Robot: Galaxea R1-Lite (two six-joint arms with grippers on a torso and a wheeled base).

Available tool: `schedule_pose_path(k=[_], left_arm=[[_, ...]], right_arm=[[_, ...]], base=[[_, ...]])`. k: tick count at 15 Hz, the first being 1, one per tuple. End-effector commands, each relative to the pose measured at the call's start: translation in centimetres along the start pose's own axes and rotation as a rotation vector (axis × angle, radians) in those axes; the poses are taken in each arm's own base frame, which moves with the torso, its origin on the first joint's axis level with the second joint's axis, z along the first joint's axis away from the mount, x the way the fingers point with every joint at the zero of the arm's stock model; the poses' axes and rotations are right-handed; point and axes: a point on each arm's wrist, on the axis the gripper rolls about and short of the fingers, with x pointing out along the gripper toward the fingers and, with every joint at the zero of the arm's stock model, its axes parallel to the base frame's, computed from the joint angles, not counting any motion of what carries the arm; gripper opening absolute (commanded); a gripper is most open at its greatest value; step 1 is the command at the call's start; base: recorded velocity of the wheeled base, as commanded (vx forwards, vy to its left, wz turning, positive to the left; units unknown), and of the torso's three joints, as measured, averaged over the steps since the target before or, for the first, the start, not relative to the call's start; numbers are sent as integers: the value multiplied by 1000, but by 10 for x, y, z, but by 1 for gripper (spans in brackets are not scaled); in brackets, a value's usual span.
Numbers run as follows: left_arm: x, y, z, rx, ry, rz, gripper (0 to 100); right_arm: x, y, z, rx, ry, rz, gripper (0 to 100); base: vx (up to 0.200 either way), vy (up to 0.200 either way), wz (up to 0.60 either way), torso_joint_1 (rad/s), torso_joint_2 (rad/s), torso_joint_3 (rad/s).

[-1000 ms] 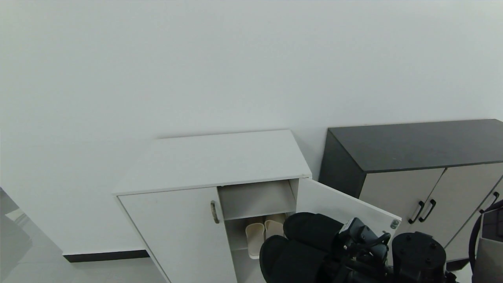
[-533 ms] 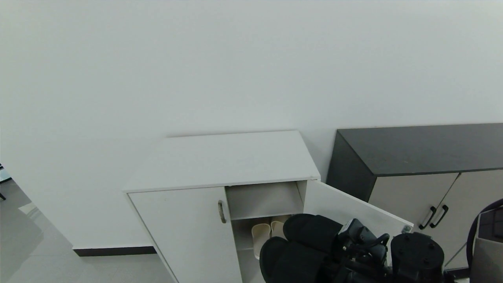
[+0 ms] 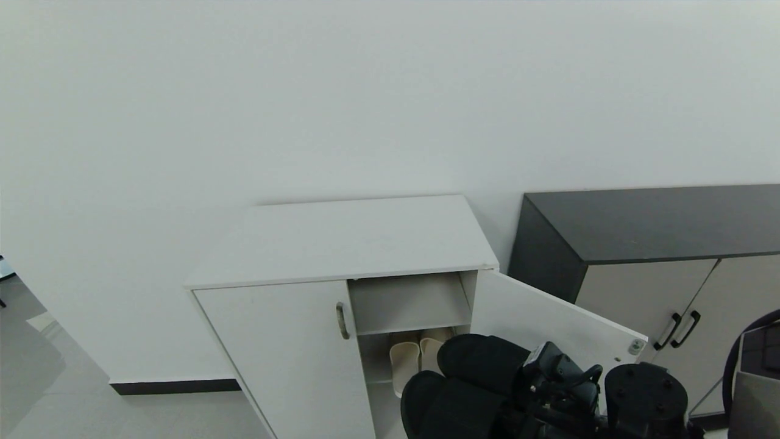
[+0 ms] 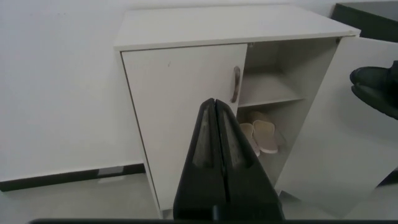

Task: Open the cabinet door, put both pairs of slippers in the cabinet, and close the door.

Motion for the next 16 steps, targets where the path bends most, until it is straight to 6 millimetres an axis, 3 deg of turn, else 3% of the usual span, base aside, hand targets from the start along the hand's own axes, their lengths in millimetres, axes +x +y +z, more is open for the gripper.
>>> schedule_pose_path(k=[1,16], left_arm=[[0,0,0,0,3,0,0],[0,0,0,1,3,0,0]], right_arm=[[0,1,0,-2,1,5,0],[1,4,-2,-5,9,16,0]], base=[[0,0,0,-188,408,217],[0,0,0,-234,529,291]])
